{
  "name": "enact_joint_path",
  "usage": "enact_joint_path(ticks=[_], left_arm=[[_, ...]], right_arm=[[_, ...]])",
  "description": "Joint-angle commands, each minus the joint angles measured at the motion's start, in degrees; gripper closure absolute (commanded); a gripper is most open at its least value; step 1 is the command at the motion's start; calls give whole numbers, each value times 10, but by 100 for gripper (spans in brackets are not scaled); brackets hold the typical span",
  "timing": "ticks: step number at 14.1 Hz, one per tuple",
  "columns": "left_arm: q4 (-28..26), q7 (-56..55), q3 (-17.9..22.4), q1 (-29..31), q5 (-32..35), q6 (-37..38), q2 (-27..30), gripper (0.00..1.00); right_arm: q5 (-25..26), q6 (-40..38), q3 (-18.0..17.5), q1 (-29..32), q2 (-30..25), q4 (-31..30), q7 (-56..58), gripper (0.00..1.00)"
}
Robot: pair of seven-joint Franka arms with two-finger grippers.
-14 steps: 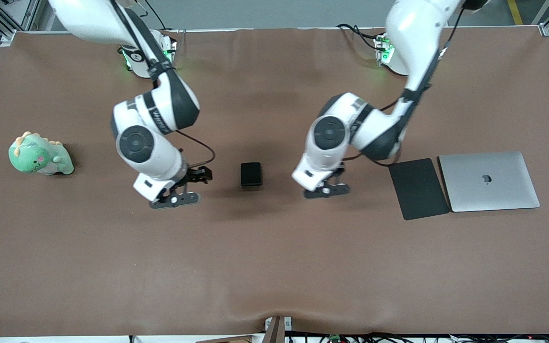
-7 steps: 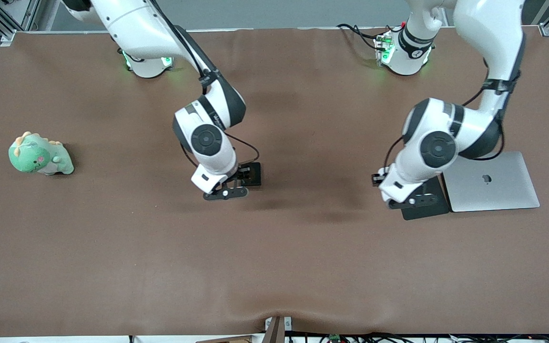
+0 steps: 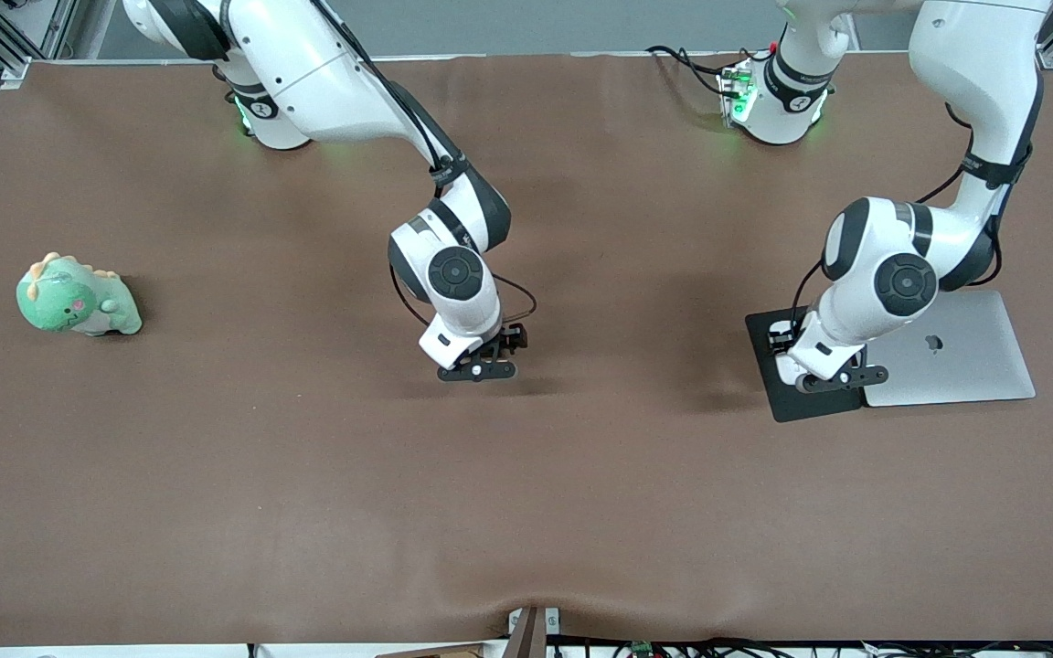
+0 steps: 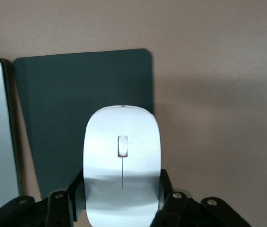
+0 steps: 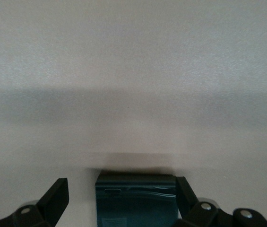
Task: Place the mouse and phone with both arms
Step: 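Carry the mouse toward the mouse pad while the right gripper grasps the phone, then lower the mouse onto the dark mouse pad and open the left gripper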
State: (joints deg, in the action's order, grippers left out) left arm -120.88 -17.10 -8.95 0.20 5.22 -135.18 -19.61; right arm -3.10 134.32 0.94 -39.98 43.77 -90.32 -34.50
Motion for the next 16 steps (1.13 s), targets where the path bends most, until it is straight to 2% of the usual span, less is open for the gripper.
enact_joint_path(ticks=[1,8,16], left_arm=[[-37,26,-7,23,10,-46,11,70],[-58,78,-8,69,10,-107,-21,68],[-54,80,-10,69,10,-128,-43,58]], right_arm=[[6,-4,6,-8,9,16,-8,0],[19,-18,8,-9,5,6,-9,0],[19,-20,8,-10,7,-8,-34,0]])
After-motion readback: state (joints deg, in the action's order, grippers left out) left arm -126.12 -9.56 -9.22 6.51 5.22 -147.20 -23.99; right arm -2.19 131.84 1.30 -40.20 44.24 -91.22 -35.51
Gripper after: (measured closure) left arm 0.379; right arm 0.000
